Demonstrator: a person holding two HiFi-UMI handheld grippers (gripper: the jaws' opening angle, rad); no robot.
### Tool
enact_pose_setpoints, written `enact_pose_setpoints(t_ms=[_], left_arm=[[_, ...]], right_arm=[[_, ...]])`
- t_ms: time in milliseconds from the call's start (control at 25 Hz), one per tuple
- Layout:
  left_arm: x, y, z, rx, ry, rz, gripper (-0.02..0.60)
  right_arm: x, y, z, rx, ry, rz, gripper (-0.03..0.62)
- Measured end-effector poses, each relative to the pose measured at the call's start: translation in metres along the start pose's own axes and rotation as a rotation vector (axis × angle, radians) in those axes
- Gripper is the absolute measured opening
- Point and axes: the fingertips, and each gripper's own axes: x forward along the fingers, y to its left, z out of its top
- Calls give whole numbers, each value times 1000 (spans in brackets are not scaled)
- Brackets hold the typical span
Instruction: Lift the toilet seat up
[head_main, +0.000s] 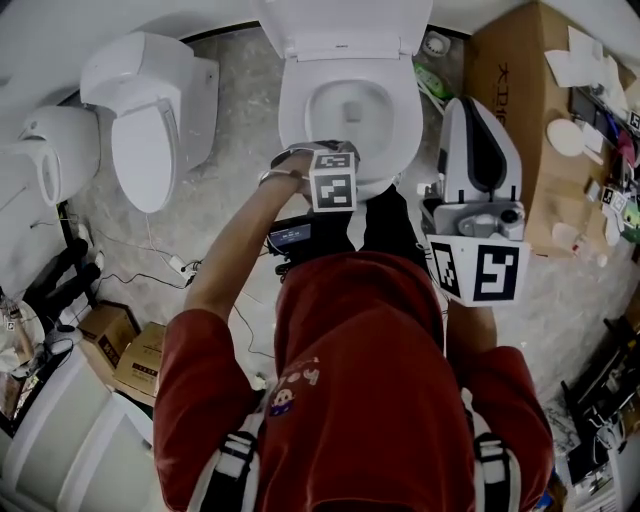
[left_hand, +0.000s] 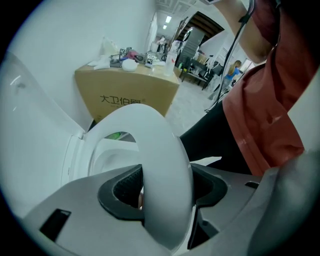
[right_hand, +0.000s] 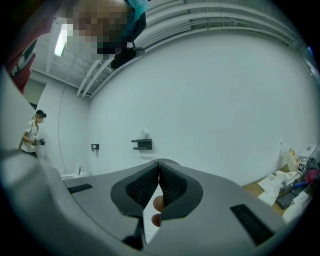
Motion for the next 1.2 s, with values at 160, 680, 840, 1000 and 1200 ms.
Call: enact_pose_setpoints(t_ms=[160,680,840,1000,1200], left_arm=[[-15,10,4,12,-1,31,262],[-58,37,15,45,-10,165,226],[-69,43,16,55,-9,200,213],[-73,47,17,61,-6,225,206],[-78,53,19,67,-3,249,197]], right_arm=[[3,-4,9,-11,-22,-9,14],[-1,0,40,-40,-85,-13,14],[-4,4,47,-49,-99,-13,14],[-7,4,52,-55,-109,-18,14],[-11,2,60,-64,-126,-25,14]])
